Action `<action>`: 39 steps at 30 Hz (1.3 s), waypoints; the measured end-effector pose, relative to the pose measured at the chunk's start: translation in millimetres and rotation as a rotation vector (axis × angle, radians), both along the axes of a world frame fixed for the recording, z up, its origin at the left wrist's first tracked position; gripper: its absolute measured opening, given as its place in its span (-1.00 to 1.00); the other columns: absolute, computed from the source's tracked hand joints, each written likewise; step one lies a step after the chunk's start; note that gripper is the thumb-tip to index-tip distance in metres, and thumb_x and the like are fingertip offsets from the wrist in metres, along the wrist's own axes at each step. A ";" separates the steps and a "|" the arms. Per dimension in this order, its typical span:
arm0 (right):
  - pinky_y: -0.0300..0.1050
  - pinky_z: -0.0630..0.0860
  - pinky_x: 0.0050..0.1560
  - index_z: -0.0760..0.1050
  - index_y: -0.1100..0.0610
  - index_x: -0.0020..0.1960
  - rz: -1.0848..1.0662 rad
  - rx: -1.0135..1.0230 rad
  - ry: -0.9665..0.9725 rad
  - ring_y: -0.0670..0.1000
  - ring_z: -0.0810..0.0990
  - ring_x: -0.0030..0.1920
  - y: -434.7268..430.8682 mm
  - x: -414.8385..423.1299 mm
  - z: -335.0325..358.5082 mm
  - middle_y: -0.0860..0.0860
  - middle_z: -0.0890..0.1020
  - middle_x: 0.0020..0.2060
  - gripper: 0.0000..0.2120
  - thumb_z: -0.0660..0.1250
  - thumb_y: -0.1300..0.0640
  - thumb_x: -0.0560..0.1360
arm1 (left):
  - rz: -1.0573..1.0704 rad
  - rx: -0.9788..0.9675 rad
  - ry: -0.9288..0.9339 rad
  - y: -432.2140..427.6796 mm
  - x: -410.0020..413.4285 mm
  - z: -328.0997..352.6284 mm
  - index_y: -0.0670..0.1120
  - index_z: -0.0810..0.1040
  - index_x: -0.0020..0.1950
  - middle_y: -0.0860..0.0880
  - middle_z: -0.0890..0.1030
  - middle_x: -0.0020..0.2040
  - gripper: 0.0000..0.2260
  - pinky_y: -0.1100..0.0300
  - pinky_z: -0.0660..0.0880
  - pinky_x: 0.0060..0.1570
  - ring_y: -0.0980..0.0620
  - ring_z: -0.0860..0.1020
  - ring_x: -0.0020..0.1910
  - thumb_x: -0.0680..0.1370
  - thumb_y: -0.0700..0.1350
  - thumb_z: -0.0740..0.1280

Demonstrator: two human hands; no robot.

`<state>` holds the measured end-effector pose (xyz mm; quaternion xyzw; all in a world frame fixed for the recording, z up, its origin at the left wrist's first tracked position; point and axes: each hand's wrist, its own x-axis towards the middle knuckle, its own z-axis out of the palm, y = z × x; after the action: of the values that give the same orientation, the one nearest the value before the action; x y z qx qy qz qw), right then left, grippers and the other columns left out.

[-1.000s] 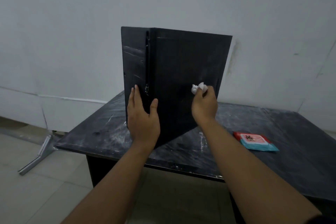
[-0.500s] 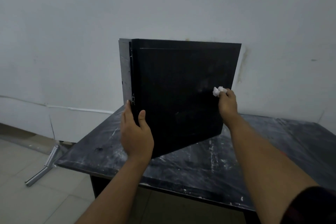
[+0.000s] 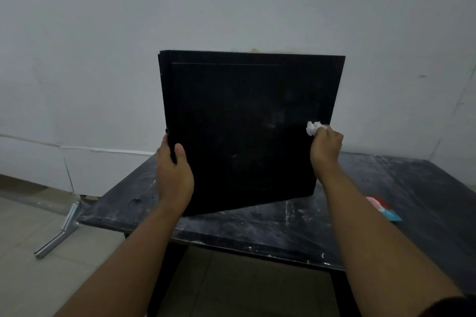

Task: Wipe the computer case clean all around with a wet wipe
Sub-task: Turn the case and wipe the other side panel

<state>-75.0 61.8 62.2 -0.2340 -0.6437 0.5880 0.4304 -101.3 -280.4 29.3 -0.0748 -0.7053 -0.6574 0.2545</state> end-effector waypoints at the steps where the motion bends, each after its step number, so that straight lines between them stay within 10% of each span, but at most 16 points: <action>1: 0.23 0.51 0.38 0.63 0.06 0.00 -0.061 0.010 -0.023 0.08 0.64 0.14 -3.7 10.1 -2.3 0.06 0.64 0.15 -0.69 0.23 -0.12 0.51 | -0.031 0.009 -0.012 -3.3 0.8 1.7 0.11 0.29 0.68 0.16 0.44 0.52 -0.55 0.09 0.37 0.51 0.15 0.41 0.48 0.78 0.13 0.11; 13: 0.08 0.30 0.33 0.42 0.09 -0.06 -0.429 0.204 0.038 0.17 0.40 0.27 -63.6 136.1 -7.7 0.19 0.45 0.24 -0.74 0.13 -0.08 0.62 | -0.181 -0.023 -0.071 -5.5 33.4 13.0 0.12 0.42 0.55 -0.01 0.62 0.35 -0.60 -0.15 0.53 0.41 -0.06 0.58 0.34 0.77 0.21 0.07; 19: 0.15 0.37 0.22 0.53 0.11 -0.02 -0.710 0.501 -0.045 0.13 0.44 0.21 -86.2 155.5 3.8 0.09 0.49 0.20 -0.87 0.28 0.06 0.60 | -0.028 -0.140 0.047 -11.1 49.1 30.0 -0.01 0.45 0.50 0.00 0.49 0.34 -0.68 0.11 0.43 0.29 -0.02 0.48 0.35 0.75 -0.02 0.24; 24: -0.41 0.48 -0.11 0.64 0.12 0.06 -0.179 0.548 0.186 -0.13 0.60 -0.11 -138.1 162.4 68.2 -0.08 0.61 -0.01 -0.84 0.39 0.03 0.67 | -0.009 -0.118 0.514 -7.4 79.9 71.3 -0.02 0.54 0.32 0.02 0.53 0.19 -0.71 0.06 0.59 0.12 0.05 0.54 0.14 0.62 -0.17 0.46; 29: -0.20 0.66 0.02 0.70 -0.04 0.11 0.164 0.474 0.131 -0.15 0.73 -0.02 -176.9 165.8 103.7 -0.13 0.75 -0.06 -0.88 0.50 0.10 0.59 | -0.379 -0.458 0.772 -2.4 114.6 114.5 0.06 0.52 0.55 0.09 0.52 0.31 -0.45 0.31 0.50 0.29 0.13 0.54 0.29 0.57 -0.09 0.55; 39: -0.20 0.61 0.10 0.55 -0.05 0.28 0.359 0.678 0.074 -0.17 0.68 0.06 -205.0 160.4 136.3 -0.15 0.73 0.03 -0.69 0.52 0.09 0.58 | -0.167 -0.339 0.846 -7.3 92.2 139.9 -0.15 0.75 0.22 -0.03 0.74 0.09 -0.78 0.33 0.61 0.07 0.15 0.67 0.00 0.58 -0.28 0.50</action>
<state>85.5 -143.2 198.5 0.0594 -0.8164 0.4159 0.3962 -9.1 -287.7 169.2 -0.4334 -0.6288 -0.4626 0.4503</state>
